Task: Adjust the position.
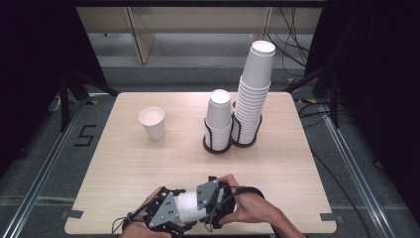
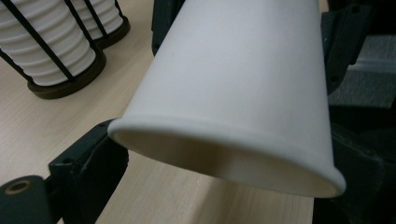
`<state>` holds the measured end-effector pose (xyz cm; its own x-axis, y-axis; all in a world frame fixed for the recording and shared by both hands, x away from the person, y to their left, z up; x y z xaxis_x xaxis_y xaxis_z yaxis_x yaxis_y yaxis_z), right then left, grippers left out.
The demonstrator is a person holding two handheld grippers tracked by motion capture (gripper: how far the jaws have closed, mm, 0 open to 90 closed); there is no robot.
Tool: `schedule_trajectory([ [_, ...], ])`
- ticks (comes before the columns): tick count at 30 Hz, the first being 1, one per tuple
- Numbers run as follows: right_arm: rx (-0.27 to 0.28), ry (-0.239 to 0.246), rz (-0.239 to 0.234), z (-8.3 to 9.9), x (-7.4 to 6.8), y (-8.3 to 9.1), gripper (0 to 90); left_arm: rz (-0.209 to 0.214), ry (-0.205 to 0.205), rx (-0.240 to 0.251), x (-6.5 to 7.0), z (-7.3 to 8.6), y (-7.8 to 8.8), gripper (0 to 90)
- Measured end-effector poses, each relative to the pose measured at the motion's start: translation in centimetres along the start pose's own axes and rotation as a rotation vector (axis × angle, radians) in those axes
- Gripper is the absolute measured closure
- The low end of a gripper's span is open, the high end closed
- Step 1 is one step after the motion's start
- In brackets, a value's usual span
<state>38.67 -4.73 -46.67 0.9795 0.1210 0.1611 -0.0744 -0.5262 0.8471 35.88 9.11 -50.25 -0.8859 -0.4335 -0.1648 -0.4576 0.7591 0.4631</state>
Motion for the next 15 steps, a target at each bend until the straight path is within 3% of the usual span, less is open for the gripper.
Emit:
schedule_trajectory([
  [1,0.022,-0.040,-0.011,0.2,0.0,0.2,20.5,0.004,0.022,0.021,-0.1,-0.1,0.2,7.0],
  [3,0.086,-0.039,-0.047,0.5,0.4,0.4,20.5,0.022,0.071,0.073,-0.3,-0.3,0.4,7.0],
  [6,0.156,-0.050,-0.059,0.9,1.0,1.1,20.5,0.021,0.121,0.157,-0.6,-0.7,0.7,7.1],
  [9,0.217,-0.089,-0.074,1.1,1.2,1.8,20.5,0.033,0.158,0.207,-0.7,-1.0,1.0,7.1],
  [12,0.262,-0.102,-0.106,1.0,1.1,2.1,20.5,0.036,0.154,0.241,-0.7,-1.2,1.1,6.3],
  [15,0.283,-0.101,-0.130,0.9,0.9,1.9,20.5,0.038,0.146,0.240,-0.5,-1.3,1.2,4.6],
])
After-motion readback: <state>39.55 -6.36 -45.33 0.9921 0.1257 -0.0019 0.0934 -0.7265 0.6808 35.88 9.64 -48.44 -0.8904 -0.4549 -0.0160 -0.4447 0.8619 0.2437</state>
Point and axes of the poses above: each handheld gripper's, and its own axes: y roughly backward along the jaws, z roughly out of its underside, x roughly to its right, the point moved 5 cm from there along -y, roughly forward along the jaws, and after that the axes turned 2 degrees about -z, right-handed, at the moved point
